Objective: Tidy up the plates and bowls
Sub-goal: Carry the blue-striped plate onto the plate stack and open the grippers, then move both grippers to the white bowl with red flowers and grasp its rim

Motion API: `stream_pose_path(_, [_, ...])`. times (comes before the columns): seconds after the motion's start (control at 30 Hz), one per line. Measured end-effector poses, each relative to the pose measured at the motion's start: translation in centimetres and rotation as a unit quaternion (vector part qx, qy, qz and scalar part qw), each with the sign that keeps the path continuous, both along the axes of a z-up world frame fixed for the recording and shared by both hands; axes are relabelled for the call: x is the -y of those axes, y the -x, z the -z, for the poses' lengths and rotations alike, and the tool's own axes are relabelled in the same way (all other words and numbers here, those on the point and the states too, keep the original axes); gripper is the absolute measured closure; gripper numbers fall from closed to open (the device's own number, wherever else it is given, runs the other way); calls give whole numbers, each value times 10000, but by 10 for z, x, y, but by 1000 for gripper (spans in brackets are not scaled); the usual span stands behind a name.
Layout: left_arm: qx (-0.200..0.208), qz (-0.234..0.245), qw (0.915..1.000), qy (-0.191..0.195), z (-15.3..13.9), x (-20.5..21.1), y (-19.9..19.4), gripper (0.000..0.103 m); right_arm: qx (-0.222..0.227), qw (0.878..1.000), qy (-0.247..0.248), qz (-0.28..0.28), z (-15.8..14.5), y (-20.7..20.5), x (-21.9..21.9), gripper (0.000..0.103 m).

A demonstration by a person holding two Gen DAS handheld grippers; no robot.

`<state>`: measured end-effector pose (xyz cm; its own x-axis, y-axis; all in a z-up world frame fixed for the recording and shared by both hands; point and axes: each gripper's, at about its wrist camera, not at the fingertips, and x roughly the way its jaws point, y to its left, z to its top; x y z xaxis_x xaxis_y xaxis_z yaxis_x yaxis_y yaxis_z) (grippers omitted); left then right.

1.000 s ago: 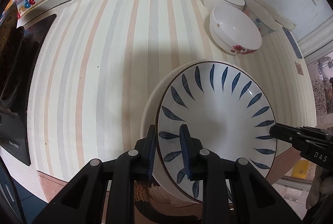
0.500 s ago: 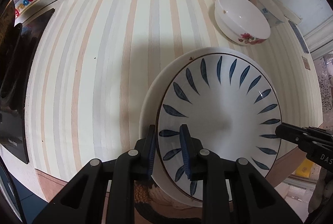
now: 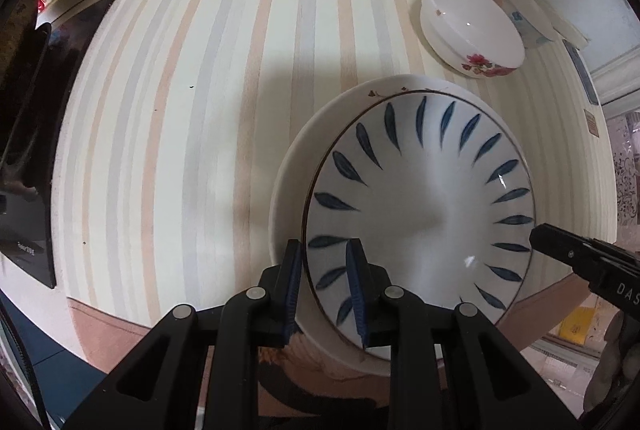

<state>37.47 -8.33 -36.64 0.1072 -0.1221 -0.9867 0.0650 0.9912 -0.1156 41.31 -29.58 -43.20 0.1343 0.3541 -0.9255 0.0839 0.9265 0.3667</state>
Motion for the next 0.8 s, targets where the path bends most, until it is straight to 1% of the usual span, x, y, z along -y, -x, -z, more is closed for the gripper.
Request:
stream_pose_path(0.07, [10,7,10000,-6,-6,0,4,82,19,10000,81,-22,-5,2,-1,83])
stream_pose_path(0.17, [88,40,9999,46,-25,1,13,82,36,9999,138,-33,-20,6,-2,83])
stream_pose_path(0.27, [221,118,9996,108,-51,4,23,82,144,9997,155,-86,-44,15,-5,81])
stream_pose_path(0.37, [332,149,9991,199,-79,5,33,82,318,9992,195,-140,-77,27,-9,70])
stream_pose_path(0.4, [348,138,9989,295,-90,2,36,82,392,9989,214,-173,-90,31,-11,68])
stream_pose_path(0.47, [357,120,9987,350,-105,4,37,82,535,9980,246,-230,-112,38,-13,65])
stream_pose_path(0.57, [430,109,9981,439,-123,5,44,82,751,9961,311,-333,-141,49,-17,59])
stream_pose_path(0.63, [468,143,9977,462,-135,5,50,82,821,9955,309,-369,-155,56,-18,58])
stream_pose_path(0.73, [458,165,9977,471,-142,5,55,82,809,9954,296,-409,-167,66,-20,57])
stream_pose_path(0.77, [446,170,9978,454,-144,6,57,82,814,9954,312,-405,-169,69,-20,54])
stream_pose_path(0.8, [436,164,9980,415,-145,6,58,81,805,9954,321,-414,-171,70,-20,46])
